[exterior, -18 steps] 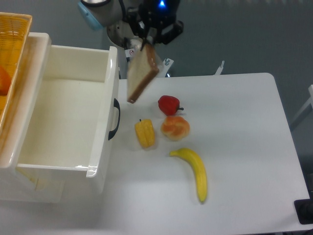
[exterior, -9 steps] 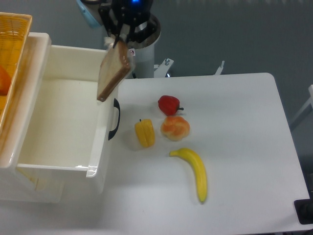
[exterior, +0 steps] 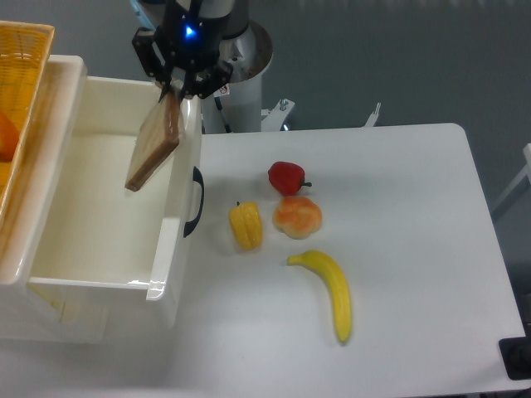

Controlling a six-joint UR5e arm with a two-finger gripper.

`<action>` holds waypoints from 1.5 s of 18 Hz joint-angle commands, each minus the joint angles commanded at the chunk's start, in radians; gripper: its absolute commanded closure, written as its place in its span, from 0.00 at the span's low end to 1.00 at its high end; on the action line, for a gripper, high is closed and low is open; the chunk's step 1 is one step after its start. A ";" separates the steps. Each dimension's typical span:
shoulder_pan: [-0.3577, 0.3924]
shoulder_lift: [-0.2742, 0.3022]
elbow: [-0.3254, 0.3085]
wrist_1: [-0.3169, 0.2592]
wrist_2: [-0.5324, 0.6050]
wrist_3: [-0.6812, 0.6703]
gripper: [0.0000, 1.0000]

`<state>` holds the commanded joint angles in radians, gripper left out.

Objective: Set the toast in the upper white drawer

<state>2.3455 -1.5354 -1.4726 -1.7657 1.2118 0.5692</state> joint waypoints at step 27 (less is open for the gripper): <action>0.112 -0.051 -0.005 0.152 0.169 0.205 0.00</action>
<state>2.4573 -1.5861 -1.4772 -1.6137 1.3804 0.7741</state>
